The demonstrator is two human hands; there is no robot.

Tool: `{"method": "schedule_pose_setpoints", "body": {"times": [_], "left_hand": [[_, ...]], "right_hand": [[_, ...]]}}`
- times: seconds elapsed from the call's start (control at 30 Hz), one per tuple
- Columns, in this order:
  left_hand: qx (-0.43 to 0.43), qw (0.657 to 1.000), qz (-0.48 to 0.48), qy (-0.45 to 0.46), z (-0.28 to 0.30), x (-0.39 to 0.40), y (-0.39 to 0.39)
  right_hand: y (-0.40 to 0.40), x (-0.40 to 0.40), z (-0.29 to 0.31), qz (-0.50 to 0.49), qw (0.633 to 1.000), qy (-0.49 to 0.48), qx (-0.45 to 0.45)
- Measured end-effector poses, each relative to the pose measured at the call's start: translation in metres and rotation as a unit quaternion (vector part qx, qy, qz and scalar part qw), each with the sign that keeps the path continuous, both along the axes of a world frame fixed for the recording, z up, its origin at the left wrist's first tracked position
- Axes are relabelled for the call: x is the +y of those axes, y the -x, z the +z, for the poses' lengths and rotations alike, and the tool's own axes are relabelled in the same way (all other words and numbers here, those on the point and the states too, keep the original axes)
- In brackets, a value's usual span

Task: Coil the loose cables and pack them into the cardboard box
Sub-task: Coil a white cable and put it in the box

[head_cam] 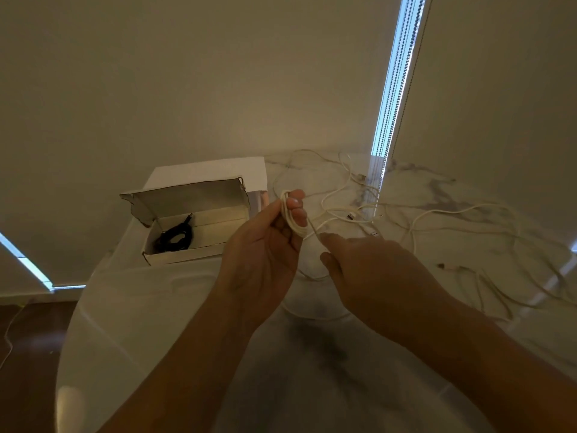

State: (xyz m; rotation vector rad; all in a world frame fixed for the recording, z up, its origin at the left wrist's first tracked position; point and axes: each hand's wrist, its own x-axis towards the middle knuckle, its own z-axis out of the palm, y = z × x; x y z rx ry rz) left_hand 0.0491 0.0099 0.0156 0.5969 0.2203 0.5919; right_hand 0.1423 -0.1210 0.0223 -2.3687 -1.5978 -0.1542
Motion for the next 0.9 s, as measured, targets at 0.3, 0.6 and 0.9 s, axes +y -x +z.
{"method": "schedule_pose_setpoints", "body": {"times": [0.3, 0.6, 0.9], "left_hand": [[0.02, 0.998, 0.048, 0.02, -0.002, -0.003, -0.003], [0.039, 0.989, 0.135, -0.054, -0.002, 0.004, -0.003], [0.194, 0.905, 0.04, -0.376, -0.004, -0.018, 0.0]], "right_hand": [[0.012, -0.007, 0.003, -0.027, 0.994, 0.012, -0.103], [0.029, -0.008, 0.005, 0.064, 0.983, -0.015, -0.172], [0.003, -0.008, 0.02, 0.128, 0.977, -0.129, -0.115]]}}
